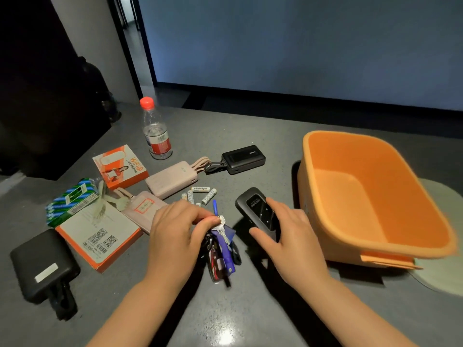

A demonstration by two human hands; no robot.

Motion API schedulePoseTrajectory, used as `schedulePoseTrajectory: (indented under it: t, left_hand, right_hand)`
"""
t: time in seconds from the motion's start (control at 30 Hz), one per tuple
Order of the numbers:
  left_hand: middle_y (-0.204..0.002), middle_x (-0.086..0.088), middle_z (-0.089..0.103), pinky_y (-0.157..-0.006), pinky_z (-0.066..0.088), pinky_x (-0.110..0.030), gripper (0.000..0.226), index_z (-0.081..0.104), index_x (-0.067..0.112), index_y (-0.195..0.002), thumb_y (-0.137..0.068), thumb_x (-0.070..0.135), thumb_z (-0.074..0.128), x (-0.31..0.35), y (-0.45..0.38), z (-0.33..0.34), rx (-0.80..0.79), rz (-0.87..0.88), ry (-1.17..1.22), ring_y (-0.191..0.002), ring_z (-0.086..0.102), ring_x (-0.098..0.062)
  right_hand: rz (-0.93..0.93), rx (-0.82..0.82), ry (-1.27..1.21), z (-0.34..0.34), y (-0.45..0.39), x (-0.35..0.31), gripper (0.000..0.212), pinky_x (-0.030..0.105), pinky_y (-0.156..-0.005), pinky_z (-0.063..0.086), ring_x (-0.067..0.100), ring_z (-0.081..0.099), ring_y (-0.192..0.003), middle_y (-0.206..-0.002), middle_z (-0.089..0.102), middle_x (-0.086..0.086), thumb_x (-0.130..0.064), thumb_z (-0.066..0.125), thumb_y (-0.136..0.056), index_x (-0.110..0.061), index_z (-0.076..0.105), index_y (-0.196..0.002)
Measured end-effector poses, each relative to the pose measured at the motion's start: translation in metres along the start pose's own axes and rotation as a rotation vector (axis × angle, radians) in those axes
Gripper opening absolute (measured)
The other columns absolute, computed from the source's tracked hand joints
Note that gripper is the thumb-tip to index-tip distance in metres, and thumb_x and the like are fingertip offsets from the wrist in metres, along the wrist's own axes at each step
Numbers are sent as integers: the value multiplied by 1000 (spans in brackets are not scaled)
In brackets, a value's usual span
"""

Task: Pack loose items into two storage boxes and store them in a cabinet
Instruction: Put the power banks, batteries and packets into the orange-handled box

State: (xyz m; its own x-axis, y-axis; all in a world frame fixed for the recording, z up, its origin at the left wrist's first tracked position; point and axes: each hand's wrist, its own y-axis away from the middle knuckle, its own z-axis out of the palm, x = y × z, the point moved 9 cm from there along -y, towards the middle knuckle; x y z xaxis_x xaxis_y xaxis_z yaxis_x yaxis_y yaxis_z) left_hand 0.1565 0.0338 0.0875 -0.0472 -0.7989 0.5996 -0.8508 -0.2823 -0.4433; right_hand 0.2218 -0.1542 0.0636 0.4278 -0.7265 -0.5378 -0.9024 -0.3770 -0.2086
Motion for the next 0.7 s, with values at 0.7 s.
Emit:
schedulePoseTrajectory:
  t: [0.7]
  left_hand:
    - [-74, 17, 57, -87, 37, -29, 11, 65, 24, -76, -85, 30, 65, 235, -129, 40, 191, 461, 341, -76, 51, 2]
  right_hand:
    - [373, 375, 144, -180, 10, 127, 56, 26, -81, 34, 12, 44, -112, -119, 56, -14, -47, 64, -84, -32, 45, -135]
